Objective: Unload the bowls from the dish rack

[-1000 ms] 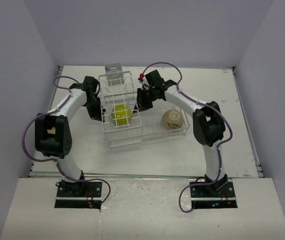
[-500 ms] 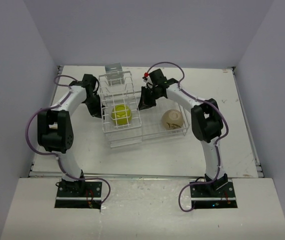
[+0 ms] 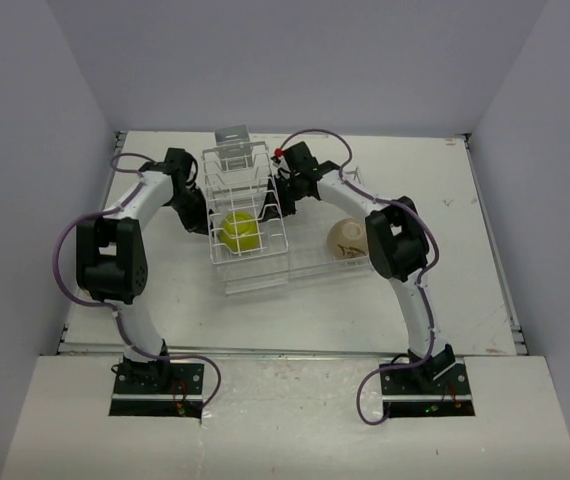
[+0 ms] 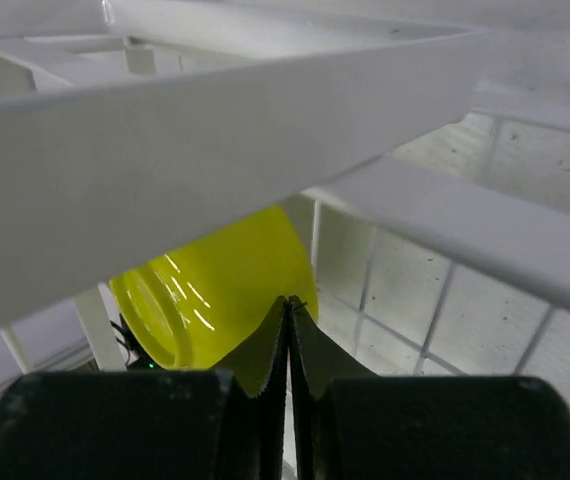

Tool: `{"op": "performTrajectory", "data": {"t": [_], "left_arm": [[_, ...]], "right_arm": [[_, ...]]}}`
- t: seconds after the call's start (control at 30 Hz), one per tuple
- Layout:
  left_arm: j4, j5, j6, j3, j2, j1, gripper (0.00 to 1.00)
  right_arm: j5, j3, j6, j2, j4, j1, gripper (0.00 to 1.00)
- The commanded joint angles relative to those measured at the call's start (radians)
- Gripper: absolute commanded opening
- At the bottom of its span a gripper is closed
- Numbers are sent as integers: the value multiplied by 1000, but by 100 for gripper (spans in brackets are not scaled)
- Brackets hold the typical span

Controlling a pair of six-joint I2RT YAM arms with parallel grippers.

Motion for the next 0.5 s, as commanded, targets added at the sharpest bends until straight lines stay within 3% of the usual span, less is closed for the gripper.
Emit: {"op": "performTrajectory", "data": {"t": [0.0, 0.23, 0.47], "left_arm": [[66, 115, -24, 19, 6, -7, 0], [77, 125, -26, 16, 3, -4, 0], [81, 116, -21, -9, -17, 14, 0]], "right_arm": [[-69, -2, 59, -18, 70, 34, 0], [7, -163, 60, -152, 150, 42, 0], [99, -251, 33, -259, 127, 5, 0]]}}
